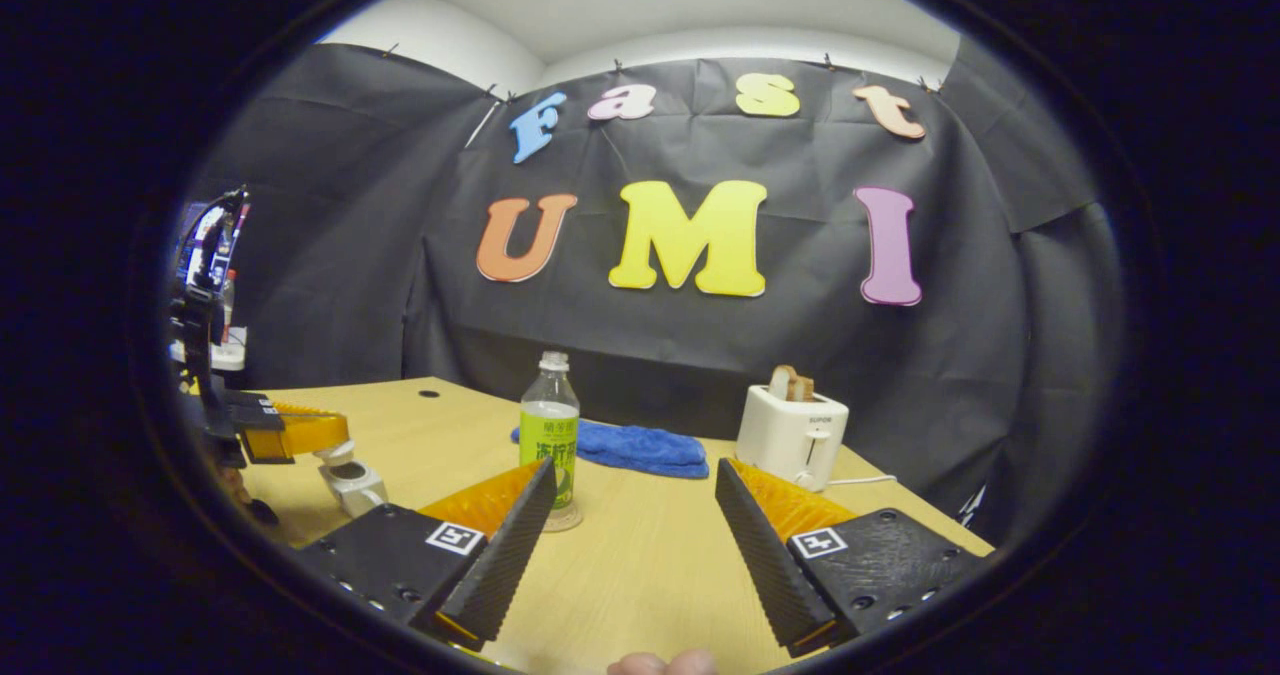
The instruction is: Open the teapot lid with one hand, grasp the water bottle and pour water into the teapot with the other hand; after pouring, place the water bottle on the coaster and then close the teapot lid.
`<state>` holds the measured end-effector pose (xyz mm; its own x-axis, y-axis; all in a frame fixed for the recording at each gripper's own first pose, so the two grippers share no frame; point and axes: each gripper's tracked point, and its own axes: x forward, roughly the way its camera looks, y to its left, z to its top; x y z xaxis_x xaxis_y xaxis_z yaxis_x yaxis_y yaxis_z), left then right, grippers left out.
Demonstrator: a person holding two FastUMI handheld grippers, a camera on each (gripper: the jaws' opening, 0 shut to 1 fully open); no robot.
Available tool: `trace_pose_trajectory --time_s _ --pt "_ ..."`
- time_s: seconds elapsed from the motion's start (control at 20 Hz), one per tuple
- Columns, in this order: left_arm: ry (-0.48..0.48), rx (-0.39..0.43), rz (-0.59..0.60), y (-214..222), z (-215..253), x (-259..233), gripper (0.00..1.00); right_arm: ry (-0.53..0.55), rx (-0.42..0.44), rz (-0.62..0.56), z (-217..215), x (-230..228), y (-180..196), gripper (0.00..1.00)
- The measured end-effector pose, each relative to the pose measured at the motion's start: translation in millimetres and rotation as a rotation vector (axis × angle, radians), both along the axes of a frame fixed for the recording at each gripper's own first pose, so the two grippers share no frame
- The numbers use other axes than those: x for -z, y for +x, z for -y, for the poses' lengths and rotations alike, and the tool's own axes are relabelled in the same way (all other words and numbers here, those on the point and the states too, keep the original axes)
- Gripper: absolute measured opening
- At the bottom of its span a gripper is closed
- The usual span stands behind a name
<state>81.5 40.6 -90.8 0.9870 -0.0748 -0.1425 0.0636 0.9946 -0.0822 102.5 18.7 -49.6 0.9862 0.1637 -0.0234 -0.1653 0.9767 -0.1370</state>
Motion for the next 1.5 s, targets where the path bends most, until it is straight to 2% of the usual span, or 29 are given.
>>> trace_pose_trajectory --time_s 0.15,0.25,0.3,0.35,0.6,0.65,0.7,0.85,0.9,0.95,1.1,1.15,1.45,1.5 --pt "0.007 0.002 -0.015 5 1 9 0.03 0.001 0.006 -0.013 4 5 -2 0.99" --pt "0.008 0.003 -0.021 6 2 13 0.03 0.000 0.009 -0.017 6 7 0 0.95" --pt "0.012 0.000 -0.016 7 1 13 0.03 0.002 0.008 -0.020 6 8 -1 0.99" --pt "0.014 0.000 -0.025 5 1 15 0.03 0.004 0.007 -0.026 5 9 -2 0.96" --pt "0.015 -0.008 -0.047 4 2 23 0.04 0.007 -0.002 -0.033 3 13 -2 0.96" --pt "0.017 -0.015 -0.048 5 1 23 0.04 0.008 -0.002 -0.034 2 12 -2 0.93" --pt "0.012 -0.011 -0.050 6 4 23 0.05 0.011 -0.004 -0.035 3 13 -4 0.96" --pt "0.020 -0.023 -0.051 5 3 23 0.11 0.018 0.004 -0.038 5 14 -6 0.96" --pt "0.037 -0.041 -0.055 3 0 21 0.23 0.027 0.007 -0.046 6 16 -7 0.95" --pt "0.058 -0.063 -0.049 -1 -4 16 0.30 0.037 0.007 -0.054 5 18 -10 0.96" --pt "0.086 -0.086 0.045 -19 3 -26 0.89 0.055 0.039 -0.063 12 21 -16 0.93" --pt "0.098 -0.092 0.069 -18 4 -39 1.00 0.068 0.044 -0.063 13 20 -20 0.95" --pt "0.062 -0.079 0.167 -67 41 -95 0.98 0.102 0.105 0.003 32 -6 -59 0.98" --pt "0.056 -0.072 0.167 -73 47 -96 0.98 0.110 0.110 0.008 33 -9 -66 0.95"
